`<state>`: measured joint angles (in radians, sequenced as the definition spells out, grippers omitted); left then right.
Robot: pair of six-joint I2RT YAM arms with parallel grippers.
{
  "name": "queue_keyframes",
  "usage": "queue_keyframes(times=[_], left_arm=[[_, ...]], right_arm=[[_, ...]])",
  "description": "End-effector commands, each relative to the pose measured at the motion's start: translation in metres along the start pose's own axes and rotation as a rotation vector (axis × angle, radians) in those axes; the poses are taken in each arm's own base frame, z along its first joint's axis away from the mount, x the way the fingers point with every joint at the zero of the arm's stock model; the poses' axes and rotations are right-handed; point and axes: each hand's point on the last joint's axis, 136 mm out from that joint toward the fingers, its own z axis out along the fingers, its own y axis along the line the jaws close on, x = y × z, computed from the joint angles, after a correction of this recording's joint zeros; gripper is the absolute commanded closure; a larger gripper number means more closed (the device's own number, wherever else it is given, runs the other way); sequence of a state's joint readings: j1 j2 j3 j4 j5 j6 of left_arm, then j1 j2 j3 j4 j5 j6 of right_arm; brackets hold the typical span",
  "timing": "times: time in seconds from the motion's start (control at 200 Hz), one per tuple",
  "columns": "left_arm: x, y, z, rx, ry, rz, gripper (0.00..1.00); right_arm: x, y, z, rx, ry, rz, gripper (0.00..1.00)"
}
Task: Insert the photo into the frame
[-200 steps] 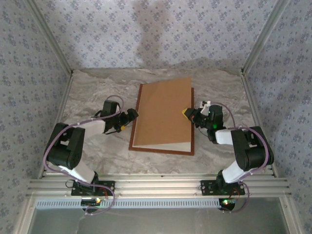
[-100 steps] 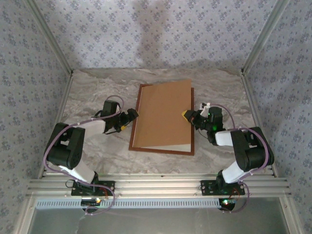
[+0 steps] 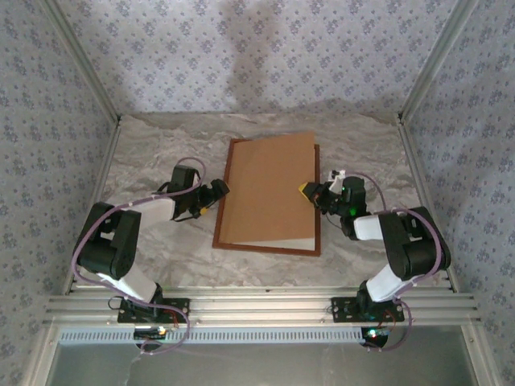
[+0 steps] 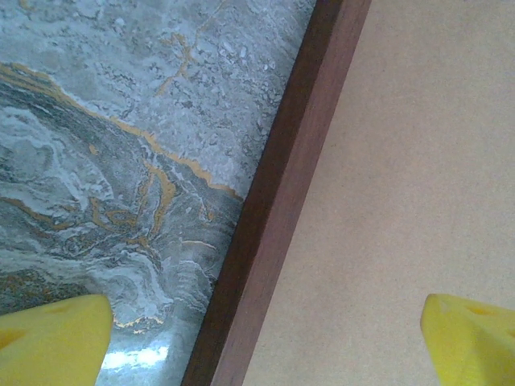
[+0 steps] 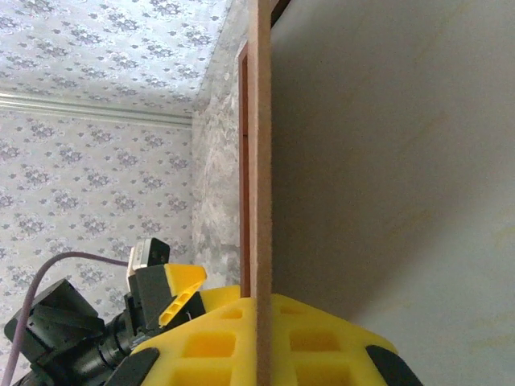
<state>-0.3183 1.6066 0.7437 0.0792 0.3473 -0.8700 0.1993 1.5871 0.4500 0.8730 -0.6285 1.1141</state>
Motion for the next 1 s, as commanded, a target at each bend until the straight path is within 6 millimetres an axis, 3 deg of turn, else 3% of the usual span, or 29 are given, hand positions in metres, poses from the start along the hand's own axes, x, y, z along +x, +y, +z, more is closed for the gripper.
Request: queue_keyframes(times=[0.0,0.55,0.994], left_arm=[[0.025,-0.004,0.012,0.032,0.082,-0.008,0.02],[0.042,0.003,0.019,0.029,0.119,-0.02,0.02],[0.054,-0.009,0.024,0.049,0.148,-0.017,0.02]], right_arm=[[0.004,-0.001,0.008,-0.001,0.01,-0.045,1.0],[0.017,-0.024,0.02,0.003,-0.005,-0.036,1.0],[0.022,-0.042,0.027,0.007,-0.023,0.032,1.0]])
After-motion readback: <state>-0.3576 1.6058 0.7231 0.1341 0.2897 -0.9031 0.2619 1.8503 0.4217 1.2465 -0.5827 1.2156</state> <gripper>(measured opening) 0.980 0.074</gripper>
